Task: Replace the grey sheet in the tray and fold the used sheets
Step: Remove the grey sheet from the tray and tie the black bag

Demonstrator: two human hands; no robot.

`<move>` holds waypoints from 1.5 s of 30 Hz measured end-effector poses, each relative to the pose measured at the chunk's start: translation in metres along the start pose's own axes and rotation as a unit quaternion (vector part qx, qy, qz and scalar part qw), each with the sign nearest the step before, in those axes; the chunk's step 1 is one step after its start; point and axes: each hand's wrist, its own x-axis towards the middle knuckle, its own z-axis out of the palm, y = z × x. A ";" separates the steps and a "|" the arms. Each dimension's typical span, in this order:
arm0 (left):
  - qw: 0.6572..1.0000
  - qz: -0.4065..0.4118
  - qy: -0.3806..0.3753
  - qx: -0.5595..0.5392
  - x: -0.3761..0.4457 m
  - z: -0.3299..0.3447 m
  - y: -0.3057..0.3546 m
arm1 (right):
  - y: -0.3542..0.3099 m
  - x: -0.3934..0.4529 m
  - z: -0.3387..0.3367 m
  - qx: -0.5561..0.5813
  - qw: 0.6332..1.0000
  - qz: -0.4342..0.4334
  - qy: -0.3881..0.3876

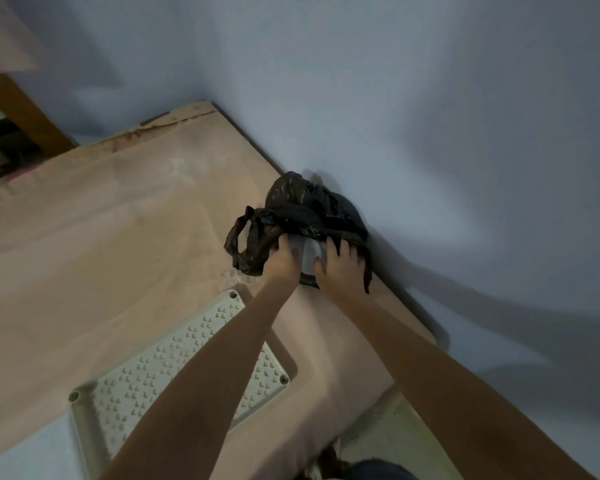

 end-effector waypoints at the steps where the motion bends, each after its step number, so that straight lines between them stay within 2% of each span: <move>1: 1.000 -0.005 -0.001 -0.007 0.004 0.001 -0.002 | 0.003 0.002 -0.001 -0.023 1.000 -0.004 -0.002; 6: 0.990 -0.036 0.019 -0.135 0.019 0.008 -0.001 | 0.009 0.011 -0.008 -0.079 0.996 -0.034 0.035; 11: 0.991 -0.057 0.013 -0.123 0.037 0.014 0.001 | 0.009 0.029 -0.018 -0.079 0.994 -0.031 0.072; 13: 0.996 -0.075 -0.019 -0.052 0.041 0.015 0.003 | 0.009 0.035 -0.022 -0.087 0.991 -0.049 0.090; 16: 0.981 -0.039 -0.013 0.191 0.037 0.016 0.007 | 0.007 0.037 -0.019 -0.081 0.990 -0.064 0.092; 19: 0.947 0.092 0.037 0.306 0.033 0.021 0.003 | 0.003 0.028 -0.003 -0.036 0.992 -0.100 0.062; 21: 0.931 0.176 -0.002 0.320 0.033 0.027 -0.007 | 0.004 0.024 0.015 -0.052 0.986 -0.159 0.016; 23: 0.918 0.218 -0.041 0.329 0.034 0.027 -0.020 | 0.009 0.027 0.030 -0.053 0.982 -0.183 -0.010; 26: 0.899 0.253 -0.056 0.353 0.035 0.027 -0.037 | 0.013 0.031 0.039 0.005 0.990 -0.136 -0.037; 30: 0.892 0.268 -0.058 0.359 0.039 0.034 -0.047 | 0.017 0.035 0.053 -0.014 0.991 -0.126 -0.051; 40: 0.921 0.268 -0.052 0.278 0.046 0.043 -0.054 | 0.023 0.042 0.069 -0.033 0.988 -0.129 -0.076; 45: 0.905 0.239 -0.097 0.337 0.051 0.035 -0.043 | 0.013 0.047 0.046 -0.016 0.985 -0.097 -0.139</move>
